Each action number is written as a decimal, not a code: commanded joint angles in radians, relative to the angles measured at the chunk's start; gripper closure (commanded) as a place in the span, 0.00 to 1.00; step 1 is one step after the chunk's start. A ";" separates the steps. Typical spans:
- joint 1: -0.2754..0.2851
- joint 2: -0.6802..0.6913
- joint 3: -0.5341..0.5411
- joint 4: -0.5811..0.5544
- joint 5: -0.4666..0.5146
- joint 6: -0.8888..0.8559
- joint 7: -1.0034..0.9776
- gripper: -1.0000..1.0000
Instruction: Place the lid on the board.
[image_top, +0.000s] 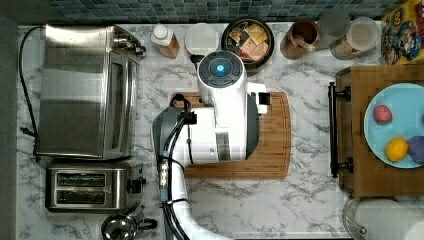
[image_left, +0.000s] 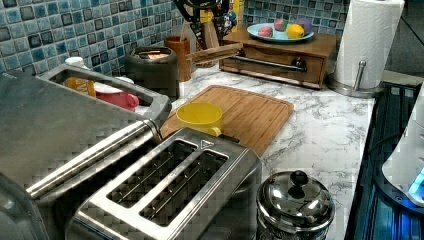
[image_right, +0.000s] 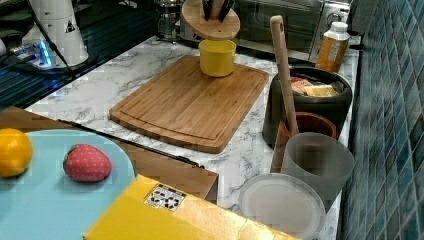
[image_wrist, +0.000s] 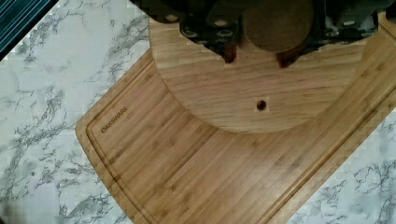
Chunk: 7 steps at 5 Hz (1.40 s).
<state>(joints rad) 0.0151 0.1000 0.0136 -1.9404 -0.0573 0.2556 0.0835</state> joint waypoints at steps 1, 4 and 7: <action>-0.003 -0.012 0.004 -0.024 -0.025 0.034 0.034 1.00; -0.055 -0.006 -0.086 -0.048 -0.057 0.129 0.164 1.00; -0.062 -0.043 -0.136 -0.157 -0.081 0.344 0.189 1.00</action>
<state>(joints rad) -0.0409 0.1968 -0.1313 -2.1230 -0.0833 0.5469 0.2388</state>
